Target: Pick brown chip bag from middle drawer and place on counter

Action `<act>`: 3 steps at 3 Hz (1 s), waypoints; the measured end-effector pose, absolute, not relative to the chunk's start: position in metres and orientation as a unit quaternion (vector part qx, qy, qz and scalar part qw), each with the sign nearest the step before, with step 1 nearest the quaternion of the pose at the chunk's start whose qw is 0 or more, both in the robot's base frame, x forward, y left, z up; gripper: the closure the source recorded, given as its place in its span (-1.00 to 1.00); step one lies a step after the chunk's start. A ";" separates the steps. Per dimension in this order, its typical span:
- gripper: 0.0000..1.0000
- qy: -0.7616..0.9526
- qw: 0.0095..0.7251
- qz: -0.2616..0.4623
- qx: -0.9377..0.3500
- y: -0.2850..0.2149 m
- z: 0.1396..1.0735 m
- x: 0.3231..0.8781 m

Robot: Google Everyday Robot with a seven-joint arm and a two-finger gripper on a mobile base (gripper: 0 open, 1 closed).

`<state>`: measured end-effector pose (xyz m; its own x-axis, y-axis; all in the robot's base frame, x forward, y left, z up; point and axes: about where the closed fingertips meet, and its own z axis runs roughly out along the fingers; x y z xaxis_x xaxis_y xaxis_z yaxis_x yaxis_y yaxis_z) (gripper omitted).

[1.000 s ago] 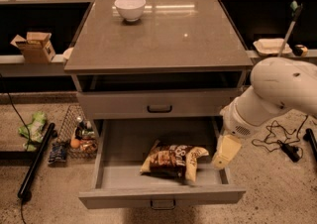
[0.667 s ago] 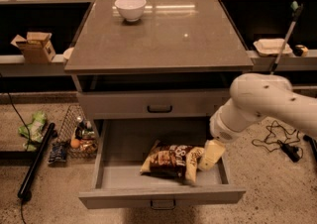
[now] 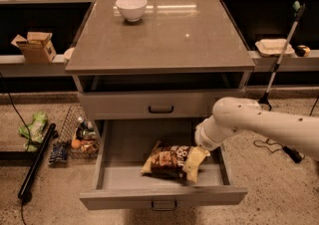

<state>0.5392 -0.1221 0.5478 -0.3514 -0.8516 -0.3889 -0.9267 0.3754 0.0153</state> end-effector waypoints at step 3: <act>-0.65 0.812 0.144 0.144 -0.547 -0.081 0.444 0.566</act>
Offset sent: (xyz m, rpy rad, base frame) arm 0.0328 0.0516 -0.1173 0.0566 0.0701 0.0214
